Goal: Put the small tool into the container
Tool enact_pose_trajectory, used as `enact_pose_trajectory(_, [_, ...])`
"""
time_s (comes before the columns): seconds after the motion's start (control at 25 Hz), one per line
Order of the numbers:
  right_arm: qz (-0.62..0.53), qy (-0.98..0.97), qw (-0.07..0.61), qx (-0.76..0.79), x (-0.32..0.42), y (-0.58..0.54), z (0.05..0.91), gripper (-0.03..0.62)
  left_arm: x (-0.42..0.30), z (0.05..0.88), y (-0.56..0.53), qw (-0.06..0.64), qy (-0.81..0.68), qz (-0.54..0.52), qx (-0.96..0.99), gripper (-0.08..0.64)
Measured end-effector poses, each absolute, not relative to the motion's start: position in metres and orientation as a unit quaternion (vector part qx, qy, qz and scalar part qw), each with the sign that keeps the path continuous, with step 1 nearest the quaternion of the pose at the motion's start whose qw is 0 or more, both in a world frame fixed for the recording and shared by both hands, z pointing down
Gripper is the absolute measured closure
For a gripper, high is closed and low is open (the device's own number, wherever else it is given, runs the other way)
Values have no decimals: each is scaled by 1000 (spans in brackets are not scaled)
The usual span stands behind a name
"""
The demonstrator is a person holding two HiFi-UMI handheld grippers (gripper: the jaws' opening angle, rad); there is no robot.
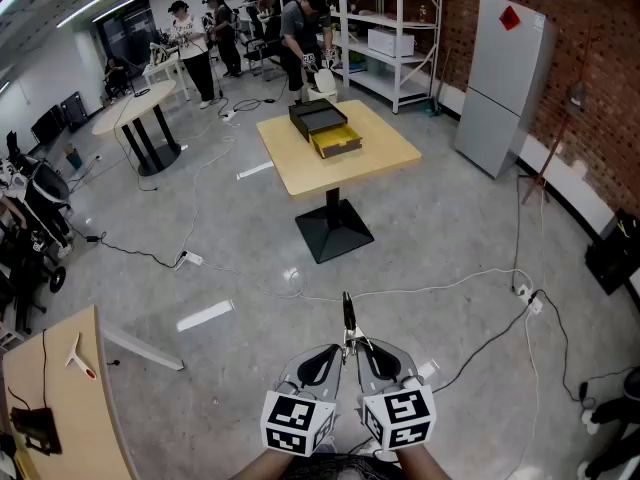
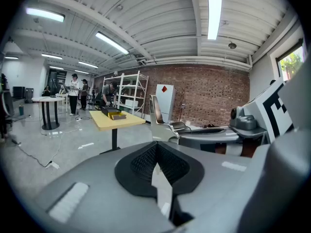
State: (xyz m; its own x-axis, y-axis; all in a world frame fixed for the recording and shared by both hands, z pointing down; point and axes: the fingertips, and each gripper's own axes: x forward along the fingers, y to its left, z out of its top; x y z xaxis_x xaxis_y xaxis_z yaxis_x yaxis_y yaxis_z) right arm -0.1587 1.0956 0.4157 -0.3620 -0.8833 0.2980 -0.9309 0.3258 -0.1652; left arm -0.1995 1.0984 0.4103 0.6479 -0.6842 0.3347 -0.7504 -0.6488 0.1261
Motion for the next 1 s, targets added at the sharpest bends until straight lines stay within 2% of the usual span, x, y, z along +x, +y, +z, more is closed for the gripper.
enact_pose_trajectory(0.44, [160, -791, 99, 583, -280, 1062, 437, 584, -325, 428, 1064, 139, -380, 123, 906, 548])
enact_pose_trajectory(0.76, [159, -779, 98, 598, -307, 1044, 434, 584, -354, 432, 1045, 149, -368, 129, 909, 554])
enact_pose_trajectory(1.0, [156, -781, 96, 597, -290, 1003, 443, 584, -335, 441, 1004, 145, -373, 139, 906, 555])
